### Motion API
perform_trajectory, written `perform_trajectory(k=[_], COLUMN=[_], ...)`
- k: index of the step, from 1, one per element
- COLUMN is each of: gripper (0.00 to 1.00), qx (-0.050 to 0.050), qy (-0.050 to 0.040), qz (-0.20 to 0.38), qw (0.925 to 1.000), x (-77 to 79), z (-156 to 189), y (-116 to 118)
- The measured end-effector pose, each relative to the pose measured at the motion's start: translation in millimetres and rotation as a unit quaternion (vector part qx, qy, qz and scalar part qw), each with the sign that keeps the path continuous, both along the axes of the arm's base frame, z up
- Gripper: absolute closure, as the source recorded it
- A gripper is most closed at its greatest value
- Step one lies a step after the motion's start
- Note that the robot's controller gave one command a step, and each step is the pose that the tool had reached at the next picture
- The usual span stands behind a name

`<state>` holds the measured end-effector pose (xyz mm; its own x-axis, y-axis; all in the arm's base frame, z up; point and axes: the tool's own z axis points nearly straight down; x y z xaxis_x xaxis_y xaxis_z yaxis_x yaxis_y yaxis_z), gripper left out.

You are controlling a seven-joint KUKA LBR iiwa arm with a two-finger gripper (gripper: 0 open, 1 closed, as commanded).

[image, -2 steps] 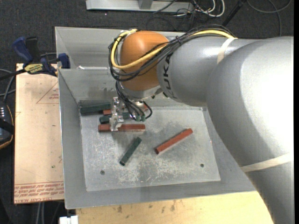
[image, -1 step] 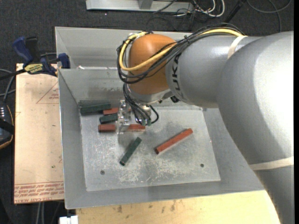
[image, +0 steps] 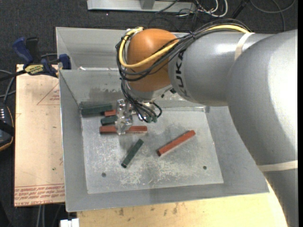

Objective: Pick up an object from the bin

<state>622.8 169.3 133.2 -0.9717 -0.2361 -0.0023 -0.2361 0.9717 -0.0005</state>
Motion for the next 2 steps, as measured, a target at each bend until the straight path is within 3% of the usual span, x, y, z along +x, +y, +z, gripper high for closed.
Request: perform_trajectory(k=[1,2], gripper=[0.00,0.00], qx=[0.003,0.006], qy=[-0.0023,-0.0092], qz=[-0.095,-0.109], qw=[0.9954,0.9940], x=[-48.3,-54.3], z=[-49.7,-55.6], y=[-14.5,-16.6])
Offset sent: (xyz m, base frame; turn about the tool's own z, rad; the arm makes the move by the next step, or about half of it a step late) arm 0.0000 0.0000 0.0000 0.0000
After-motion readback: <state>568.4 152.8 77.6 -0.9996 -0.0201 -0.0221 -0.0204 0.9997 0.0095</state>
